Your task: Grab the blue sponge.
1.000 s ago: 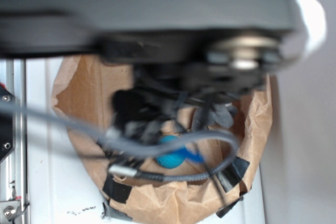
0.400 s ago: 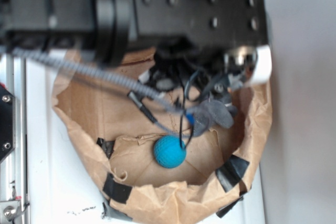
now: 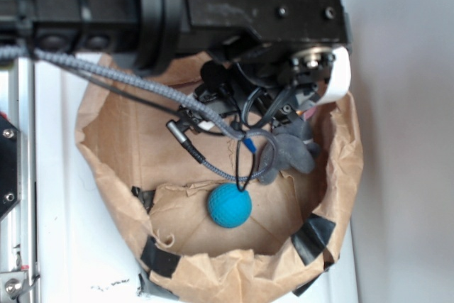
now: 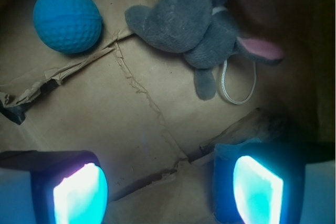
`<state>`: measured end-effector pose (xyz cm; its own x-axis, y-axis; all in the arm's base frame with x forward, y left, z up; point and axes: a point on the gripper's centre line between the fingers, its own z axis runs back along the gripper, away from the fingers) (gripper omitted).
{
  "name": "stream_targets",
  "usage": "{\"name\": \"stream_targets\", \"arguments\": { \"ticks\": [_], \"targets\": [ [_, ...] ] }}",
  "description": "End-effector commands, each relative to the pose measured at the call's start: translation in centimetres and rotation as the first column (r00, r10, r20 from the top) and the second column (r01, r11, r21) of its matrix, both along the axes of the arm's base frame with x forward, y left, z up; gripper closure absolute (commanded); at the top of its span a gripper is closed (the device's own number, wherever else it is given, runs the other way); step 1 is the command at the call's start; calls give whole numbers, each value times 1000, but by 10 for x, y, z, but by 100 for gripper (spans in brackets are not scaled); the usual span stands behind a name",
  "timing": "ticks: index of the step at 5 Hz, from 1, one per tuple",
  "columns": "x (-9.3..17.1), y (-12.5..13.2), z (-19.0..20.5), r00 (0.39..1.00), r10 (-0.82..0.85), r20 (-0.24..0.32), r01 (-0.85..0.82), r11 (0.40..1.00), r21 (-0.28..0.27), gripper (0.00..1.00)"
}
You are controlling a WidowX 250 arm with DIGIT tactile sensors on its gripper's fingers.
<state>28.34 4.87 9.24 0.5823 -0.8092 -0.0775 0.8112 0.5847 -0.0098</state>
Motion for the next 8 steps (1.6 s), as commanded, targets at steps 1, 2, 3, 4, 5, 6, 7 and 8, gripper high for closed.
{"name": "stream_targets", "arguments": {
  "ticks": [1, 2, 3, 4, 5, 6, 7, 8],
  "targets": [
    [5, -3, 13, 999, -4, 45, 3, 1000, 7, 0],
    [0, 10, -4, 988, 2, 156, 3, 999, -32, 0],
    [-4, 17, -24, 986, 10, 167, 0, 998, -62, 0],
    [1, 22, -26, 983, 15, 184, -10, 1000, -28, 0],
    [17, 37, -9, 979, 65, 196, -59, 998, -34, 0],
    [32, 50, -9, 976, 95, 195, -92, 996, -21, 0],
    [41, 56, -20, 969, 97, 227, -108, 993, 40, 0],
    [51, 58, -28, 964, 129, 233, -147, 987, 61, 0]
  ]
}}
